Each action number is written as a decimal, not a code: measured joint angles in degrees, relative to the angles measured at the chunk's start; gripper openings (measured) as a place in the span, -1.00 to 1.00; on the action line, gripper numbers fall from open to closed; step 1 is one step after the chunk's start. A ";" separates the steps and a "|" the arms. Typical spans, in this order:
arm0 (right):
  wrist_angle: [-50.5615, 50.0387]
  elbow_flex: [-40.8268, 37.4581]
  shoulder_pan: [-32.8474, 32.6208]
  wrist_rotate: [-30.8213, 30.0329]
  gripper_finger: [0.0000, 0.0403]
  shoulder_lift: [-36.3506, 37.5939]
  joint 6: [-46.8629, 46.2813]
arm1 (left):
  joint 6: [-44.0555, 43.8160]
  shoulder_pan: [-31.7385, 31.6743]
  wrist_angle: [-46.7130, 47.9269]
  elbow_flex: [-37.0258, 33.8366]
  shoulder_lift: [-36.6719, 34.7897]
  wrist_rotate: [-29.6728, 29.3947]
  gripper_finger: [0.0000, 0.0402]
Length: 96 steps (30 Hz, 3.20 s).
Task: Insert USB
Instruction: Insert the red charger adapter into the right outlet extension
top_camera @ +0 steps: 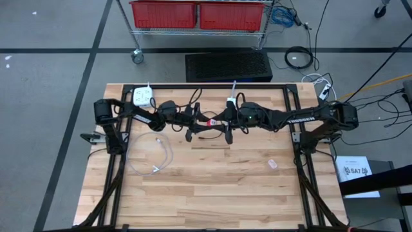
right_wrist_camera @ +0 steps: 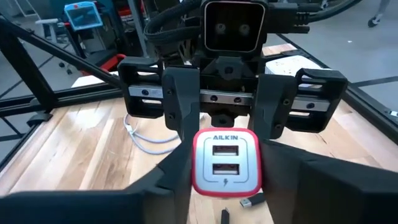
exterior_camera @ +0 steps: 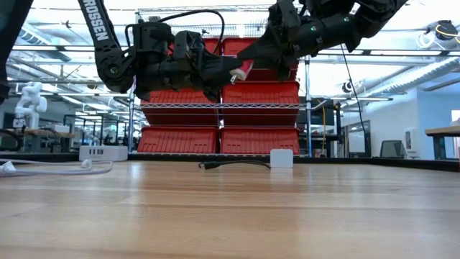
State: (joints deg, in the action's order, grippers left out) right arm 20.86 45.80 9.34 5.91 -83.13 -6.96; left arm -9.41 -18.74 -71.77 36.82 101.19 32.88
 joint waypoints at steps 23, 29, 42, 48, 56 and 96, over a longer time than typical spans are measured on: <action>0.76 -3.36 -1.00 -4.15 0.42 9.32 2.06 | -2.25 -0.02 -7.82 0.02 -0.24 1.18 -0.25; 11.91 -3.95 -2.85 -4.73 0.30 3.50 1.84 | -2.32 0.07 -8.94 0.02 -0.24 0.00 -0.25; 13.28 -3.87 -3.63 -10.48 -0.42 2.44 2.62 | -2.27 -0.04 -9.93 -0.09 -0.17 -0.83 -0.25; 13.31 -3.87 -3.63 -10.45 -0.48 2.49 3.41 | -2.06 -0.07 -10.12 -0.09 -0.17 -0.48 -0.25; 12.69 -3.87 -3.63 -10.17 -0.48 2.85 4.22 | -3.26 0.08 -9.42 -0.07 -0.17 -0.09 -0.25; -13.10 -3.78 10.71 -8.98 -0.99 8.90 16.61 | -3.30 -3.51 1.78 -0.63 -0.13 -2.29 0.17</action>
State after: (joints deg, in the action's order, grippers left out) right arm 7.77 42.02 20.05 -3.07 -74.24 9.65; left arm -12.71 -22.25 -69.99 36.19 101.06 30.59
